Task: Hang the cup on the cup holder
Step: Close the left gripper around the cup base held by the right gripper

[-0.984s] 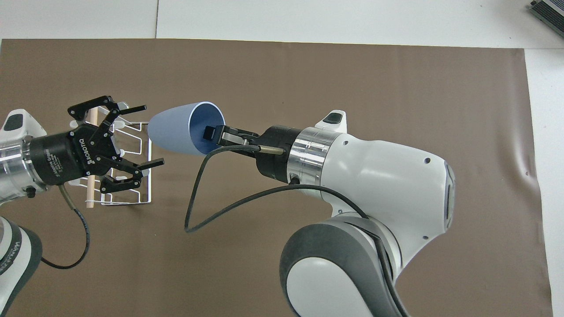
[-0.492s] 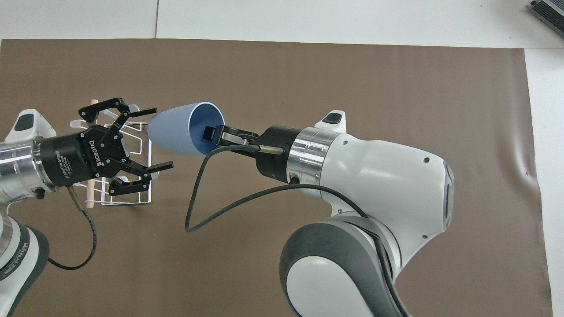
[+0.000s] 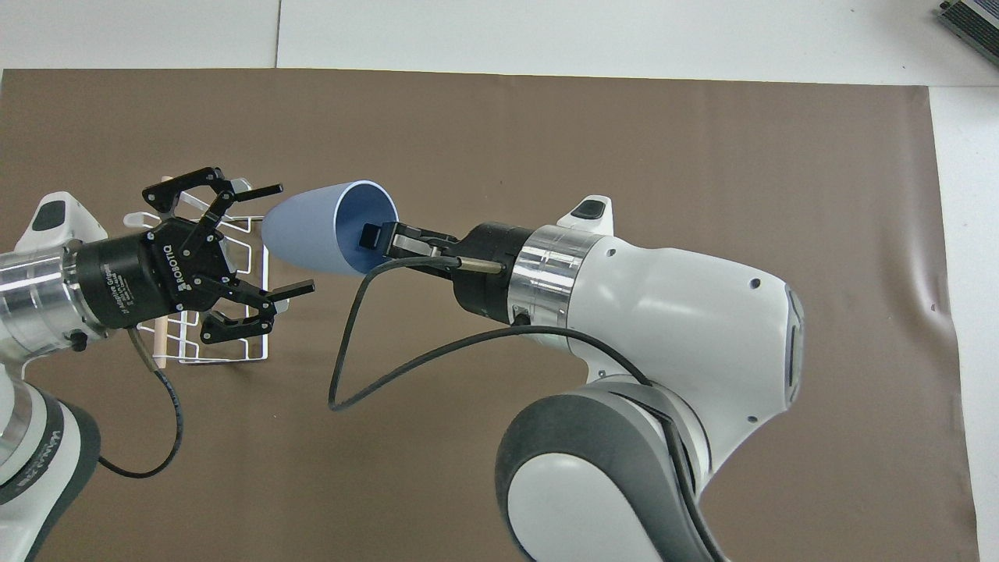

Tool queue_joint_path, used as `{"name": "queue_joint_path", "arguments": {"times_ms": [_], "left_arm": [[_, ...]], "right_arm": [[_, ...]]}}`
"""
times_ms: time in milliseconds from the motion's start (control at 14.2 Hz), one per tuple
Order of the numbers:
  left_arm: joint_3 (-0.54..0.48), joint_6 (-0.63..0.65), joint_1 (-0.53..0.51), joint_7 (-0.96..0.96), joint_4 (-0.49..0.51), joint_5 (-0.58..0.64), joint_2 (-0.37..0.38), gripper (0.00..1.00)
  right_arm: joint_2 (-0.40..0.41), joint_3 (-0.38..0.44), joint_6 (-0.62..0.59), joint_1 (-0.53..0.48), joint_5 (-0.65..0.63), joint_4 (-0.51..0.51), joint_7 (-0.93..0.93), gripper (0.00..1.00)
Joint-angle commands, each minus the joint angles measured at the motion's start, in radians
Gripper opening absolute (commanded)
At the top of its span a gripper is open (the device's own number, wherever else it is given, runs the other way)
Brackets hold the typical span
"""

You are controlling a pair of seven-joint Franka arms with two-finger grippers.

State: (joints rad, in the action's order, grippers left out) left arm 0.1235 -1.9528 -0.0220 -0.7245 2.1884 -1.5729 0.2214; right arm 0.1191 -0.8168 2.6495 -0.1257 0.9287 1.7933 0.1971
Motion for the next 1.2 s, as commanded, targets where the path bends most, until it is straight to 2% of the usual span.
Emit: {"name": "queue_joint_path", "arguments": {"times_ms": [0, 211, 352, 422, 492, 562, 633, 1055, 1125], "left_arm": [[-0.005, -0.078, 0.06, -0.012, 0.002, -0.03, 0.009, 1.0], [-0.007, -0.077, 0.065, -0.012, 0.002, -0.03, 0.009, 1.0], [-0.007, -0.071, 0.059, -0.015, 0.002, -0.03, 0.009, 0.87], [-0.007, -0.071, 0.059, -0.015, 0.002, -0.03, 0.009, 0.68], [-0.008, -0.071, 0.059, -0.015, 0.002, -0.03, 0.009, 0.39], [-0.008, -0.067, 0.057, -0.012, 0.002, -0.03, 0.009, 0.04], [-0.008, -0.07, 0.057, -0.006, 0.001, -0.029, 0.01, 0.0], [-0.012, -0.066, 0.051, -0.006, -0.012, -0.018, 0.009, 0.0], [-0.013, -0.067, 0.051, -0.003, -0.013, -0.013, 0.009, 0.0]], "right_arm": [[0.011, -0.025, 0.0, -0.023, 0.03, -0.015, 0.002, 0.0], [0.011, -0.025, 0.0, -0.026, 0.03, -0.015, 0.004, 0.0], [0.011, -0.025, -0.002, -0.026, 0.03, -0.015, 0.004, 0.0], [0.011, -0.025, -0.002, -0.026, 0.03, -0.015, 0.004, 0.0], [0.011, -0.025, -0.002, -0.026, 0.03, -0.015, 0.004, 0.0], [0.011, -0.025, -0.002, -0.026, 0.03, -0.015, 0.004, 0.0], [0.011, -0.024, -0.002, -0.026, 0.03, -0.015, 0.004, 0.0], [0.011, -0.024, -0.002, -0.028, 0.03, -0.012, 0.002, 0.0], [0.011, -0.024, -0.002, -0.031, 0.03, -0.012, 0.002, 0.11]]}}
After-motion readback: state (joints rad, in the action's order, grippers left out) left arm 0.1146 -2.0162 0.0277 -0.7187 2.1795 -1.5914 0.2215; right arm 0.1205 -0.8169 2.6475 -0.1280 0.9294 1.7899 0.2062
